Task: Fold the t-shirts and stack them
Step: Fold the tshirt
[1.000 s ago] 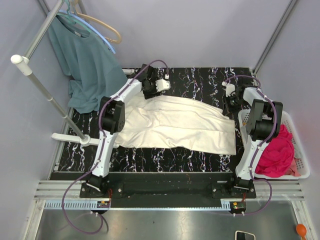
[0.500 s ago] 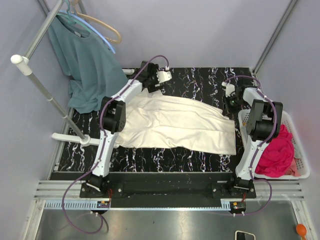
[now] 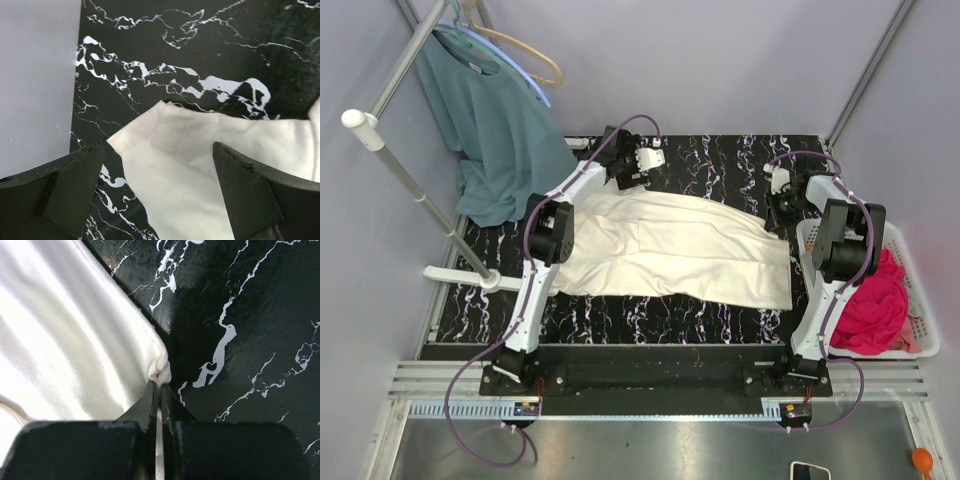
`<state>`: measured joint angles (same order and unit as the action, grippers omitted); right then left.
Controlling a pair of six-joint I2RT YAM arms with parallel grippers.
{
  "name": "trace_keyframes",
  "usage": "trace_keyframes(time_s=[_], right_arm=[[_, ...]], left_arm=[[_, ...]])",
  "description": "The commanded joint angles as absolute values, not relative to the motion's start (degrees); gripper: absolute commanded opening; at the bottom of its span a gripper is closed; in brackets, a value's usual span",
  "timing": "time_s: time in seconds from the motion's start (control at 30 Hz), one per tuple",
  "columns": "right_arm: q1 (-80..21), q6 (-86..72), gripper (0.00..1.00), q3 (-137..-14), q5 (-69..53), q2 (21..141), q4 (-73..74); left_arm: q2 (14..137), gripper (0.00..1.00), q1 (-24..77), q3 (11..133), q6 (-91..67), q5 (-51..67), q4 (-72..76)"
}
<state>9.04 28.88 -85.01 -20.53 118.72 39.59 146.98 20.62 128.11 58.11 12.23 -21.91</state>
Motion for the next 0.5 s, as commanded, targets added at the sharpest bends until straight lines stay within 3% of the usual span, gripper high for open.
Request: trace_keyframes(time_s=[0.0, 0.47], right_arm=[[8.3, 29.9, 0.00, -82.7, -20.4, 118.0, 40.7], [8.2, 29.6, 0.00, -81.6, -21.2, 118.0, 39.9]], left_arm=[[145.9, 0.96, 21.5, 127.8, 61.3, 13.3, -26.9], [132.8, 0.91, 22.2, 109.6, 61.1, 14.6, -28.5]])
